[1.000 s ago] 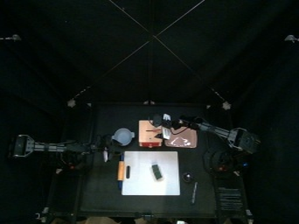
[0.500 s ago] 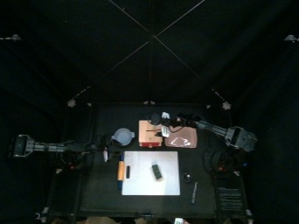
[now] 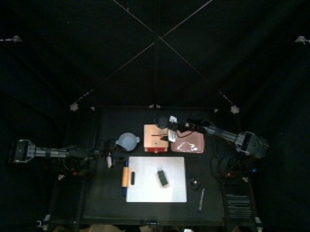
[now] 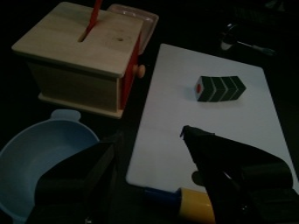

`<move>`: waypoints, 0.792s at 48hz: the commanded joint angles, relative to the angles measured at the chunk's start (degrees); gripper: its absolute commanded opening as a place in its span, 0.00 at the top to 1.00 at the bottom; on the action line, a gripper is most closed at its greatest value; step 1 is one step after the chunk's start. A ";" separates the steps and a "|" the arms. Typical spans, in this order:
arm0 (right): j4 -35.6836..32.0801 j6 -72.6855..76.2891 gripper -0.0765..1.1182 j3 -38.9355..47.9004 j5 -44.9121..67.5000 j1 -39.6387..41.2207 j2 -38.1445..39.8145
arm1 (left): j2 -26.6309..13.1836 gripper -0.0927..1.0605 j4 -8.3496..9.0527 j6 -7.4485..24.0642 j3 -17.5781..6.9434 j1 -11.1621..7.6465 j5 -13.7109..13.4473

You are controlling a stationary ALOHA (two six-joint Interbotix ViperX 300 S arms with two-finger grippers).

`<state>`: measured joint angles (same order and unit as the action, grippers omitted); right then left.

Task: Place sushi on board then cut the sushi with the knife then place the pieces on the plate
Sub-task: Pick knife at handle with right hand

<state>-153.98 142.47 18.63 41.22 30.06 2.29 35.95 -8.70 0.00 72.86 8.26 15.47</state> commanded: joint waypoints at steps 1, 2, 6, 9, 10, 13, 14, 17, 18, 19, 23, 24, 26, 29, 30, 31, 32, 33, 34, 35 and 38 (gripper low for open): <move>1.49 0.79 0.10 -0.18 -1.05 -0.09 2.46 | 0.00 0.13 -0.09 0.00 -0.70 0.18 0.26; 1.76 0.88 0.10 -0.09 -1.05 0.00 2.55 | 0.00 0.13 -0.09 0.00 -0.70 0.18 0.26; 1.58 1.41 0.10 0.18 -0.62 -0.09 1.85 | 0.00 0.13 -0.09 -0.09 -0.70 0.26 0.35; 0.79 1.49 0.10 -0.09 0.62 -0.09 1.14 | 0.00 0.13 -0.09 -0.09 -0.79 0.18 0.35; 0.35 1.67 0.10 -0.35 1.32 -0.09 0.79 | 0.00 0.13 -0.09 -0.09 -0.79 0.18 0.35; -0.62 1.76 0.10 -0.70 2.20 -0.09 0.35 | 0.00 0.13 -0.09 -0.09 -0.70 0.18 0.35; -0.88 1.76 0.10 -0.79 2.37 -0.09 0.26 | 0.00 0.13 -0.09 -0.09 -0.70 0.18 0.35; -1.76 1.93 0.10 -1.23 2.72 -0.09 0.00 | 0.00 0.13 0.00 -0.09 -0.70 0.26 0.35; -2.20 2.11 0.10 -1.49 2.99 -0.09 -0.09 | 0.00 0.13 -0.09 -0.09 -0.70 0.26 0.35; -2.64 2.20 0.10 -1.76 3.08 -0.09 -0.26 | 0.00 0.13 0.00 -0.09 -0.79 0.26 0.35; -4.22 2.72 0.10 -2.72 3.25 -0.09 -0.70 | 0.00 0.13 -0.09 -0.09 -0.70 0.26 0.35; -4.75 2.81 0.10 -3.16 3.34 -0.09 -0.70 | 0.00 0.13 -0.09 -0.09 -0.70 0.18 0.35; -5.19 3.16 0.10 -3.69 3.34 -0.09 -0.88 | 0.00 0.13 -0.09 -0.09 -0.70 0.26 0.35; -5.71 3.78 0.10 -4.48 3.69 -0.09 -1.41 | 0.00 0.13 -0.09 -0.09 -0.70 0.18 0.35; -5.80 3.96 0.10 -4.83 3.96 -0.09 -1.67 | 0.00 0.13 0.00 -0.09 -0.70 0.26 0.35; -5.98 4.13 0.10 -5.10 4.22 -0.09 -1.85 | 0.00 0.13 -0.09 -0.09 -0.70 0.26 0.35; -6.15 4.22 0.10 -5.45 4.48 -0.09 -2.20 | -0.09 0.13 -0.09 -0.09 -0.70 0.26 0.35; -6.33 4.39 0.10 -5.71 4.92 -0.09 -2.46 | 0.00 0.13 0.00 -0.09 -0.70 0.18 0.35; -6.42 4.39 0.10 -5.98 5.45 -0.09 -2.81 | 0.00 0.13 -0.09 -0.09 -0.70 0.26 0.35; -6.50 4.39 0.10 -6.33 5.98 -0.09 -3.08 | 0.00 0.13 -0.09 -0.09 -0.70 0.26 0.35; -6.86 4.66 0.10 -7.21 7.65 -0.09 -4.04 | 0.00 0.13 -0.09 -0.09 -0.62 0.18 0.35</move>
<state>-160.14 146.78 13.80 47.29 29.97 -2.02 35.95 -8.70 0.00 72.86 8.26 15.47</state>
